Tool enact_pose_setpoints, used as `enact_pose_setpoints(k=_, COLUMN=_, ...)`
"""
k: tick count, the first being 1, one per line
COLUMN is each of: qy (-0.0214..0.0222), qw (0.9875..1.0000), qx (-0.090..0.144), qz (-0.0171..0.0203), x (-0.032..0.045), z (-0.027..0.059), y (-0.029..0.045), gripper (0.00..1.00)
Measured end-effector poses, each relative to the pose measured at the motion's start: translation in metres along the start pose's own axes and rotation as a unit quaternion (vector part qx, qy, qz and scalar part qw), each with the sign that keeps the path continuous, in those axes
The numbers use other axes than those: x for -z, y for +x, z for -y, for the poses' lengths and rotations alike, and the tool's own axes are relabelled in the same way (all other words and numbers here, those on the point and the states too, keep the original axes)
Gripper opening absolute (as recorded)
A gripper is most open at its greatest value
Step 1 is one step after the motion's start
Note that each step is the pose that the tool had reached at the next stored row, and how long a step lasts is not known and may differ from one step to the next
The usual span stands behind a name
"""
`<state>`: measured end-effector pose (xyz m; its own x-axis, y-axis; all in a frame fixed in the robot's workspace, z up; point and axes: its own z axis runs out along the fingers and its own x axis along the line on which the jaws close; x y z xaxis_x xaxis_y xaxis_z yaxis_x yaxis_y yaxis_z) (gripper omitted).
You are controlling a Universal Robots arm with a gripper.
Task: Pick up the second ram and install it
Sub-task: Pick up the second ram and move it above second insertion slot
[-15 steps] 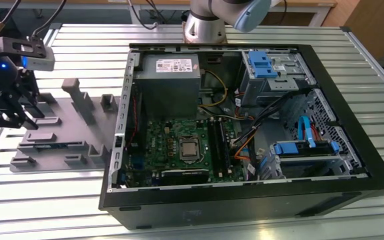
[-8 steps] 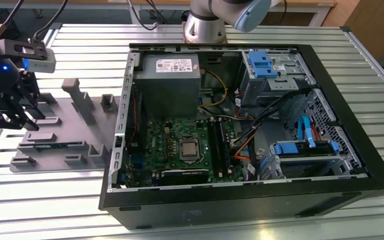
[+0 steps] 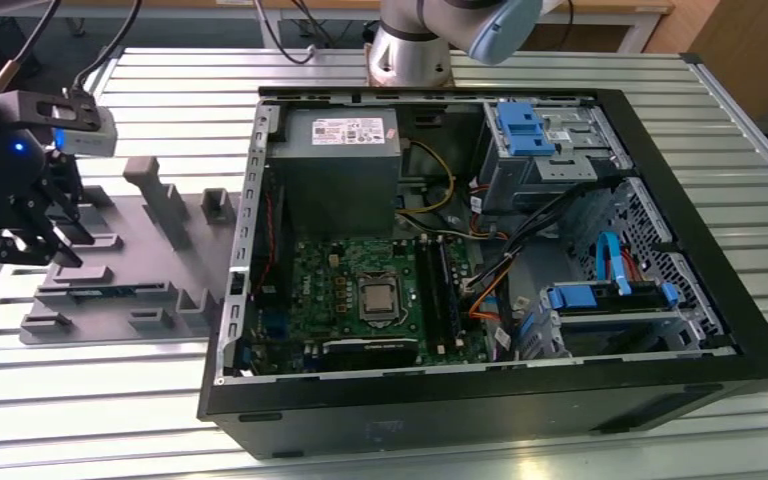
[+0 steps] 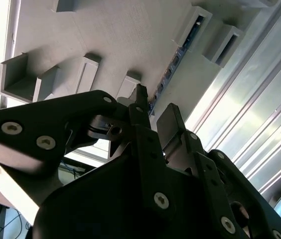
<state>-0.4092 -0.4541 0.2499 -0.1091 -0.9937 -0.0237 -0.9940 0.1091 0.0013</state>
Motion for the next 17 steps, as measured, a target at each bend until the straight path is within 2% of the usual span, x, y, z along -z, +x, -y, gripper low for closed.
enact_pose_setpoints(k=8, qy=-0.0024, qw=1.0000, qx=0.000, qz=-0.0005, x=-0.0068, z=0.0001, y=0.0007, gripper=0.36)
enact_pose_setpoints(k=17, qy=-0.0026, qw=1.0000, qx=0.002, qz=-0.0005, x=-0.0070, z=0.0001, y=0.0007, gripper=0.36)
